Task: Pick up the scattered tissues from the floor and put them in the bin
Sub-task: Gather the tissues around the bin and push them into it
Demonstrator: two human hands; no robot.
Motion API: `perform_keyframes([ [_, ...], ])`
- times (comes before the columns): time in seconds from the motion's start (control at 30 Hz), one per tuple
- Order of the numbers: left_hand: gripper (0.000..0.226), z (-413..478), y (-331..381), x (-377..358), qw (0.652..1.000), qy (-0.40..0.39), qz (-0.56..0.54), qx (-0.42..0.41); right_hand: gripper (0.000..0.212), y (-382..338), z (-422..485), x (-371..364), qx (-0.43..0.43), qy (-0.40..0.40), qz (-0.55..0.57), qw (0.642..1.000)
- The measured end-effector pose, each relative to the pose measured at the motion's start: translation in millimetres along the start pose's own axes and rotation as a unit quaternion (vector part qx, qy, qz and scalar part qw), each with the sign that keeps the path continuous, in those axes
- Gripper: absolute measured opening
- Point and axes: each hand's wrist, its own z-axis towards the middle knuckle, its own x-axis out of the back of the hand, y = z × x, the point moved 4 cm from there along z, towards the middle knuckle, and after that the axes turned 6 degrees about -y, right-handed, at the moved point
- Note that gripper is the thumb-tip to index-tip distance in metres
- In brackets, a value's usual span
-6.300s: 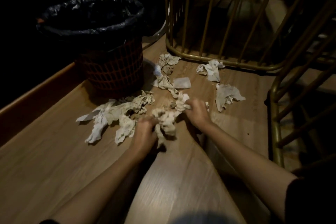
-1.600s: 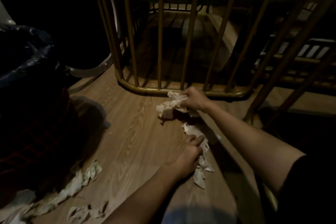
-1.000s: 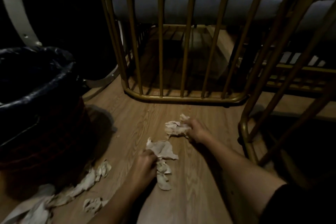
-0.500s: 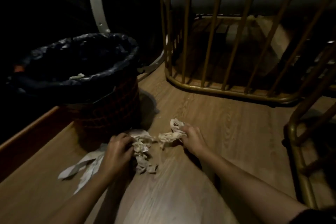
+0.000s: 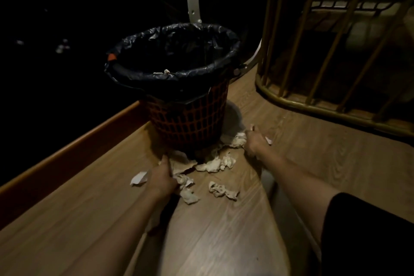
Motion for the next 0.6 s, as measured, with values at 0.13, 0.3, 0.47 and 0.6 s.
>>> perform_keyframes([
  [0.13,0.010,-2,1,-10,0.999,0.038,-0.005,-0.020,0.038,-4,-17,-22,0.104,0.091,-0.005,0.990],
  [0.3,0.026,-15,6,-24,0.995,0.076,-0.029,-0.059,0.024,-1,-43,-39,0.141,0.111,0.046,0.983],
  [0.47,0.039,-24,29,-20,0.986,0.113,-0.078,-0.096,0.041,-34,-51,-25,0.106,0.074,0.146,0.981],
  [0.6,0.040,-36,40,-5,0.977,0.146,-0.103,-0.114,0.031,-67,-94,-71,0.260,0.001,-0.058,0.964],
])
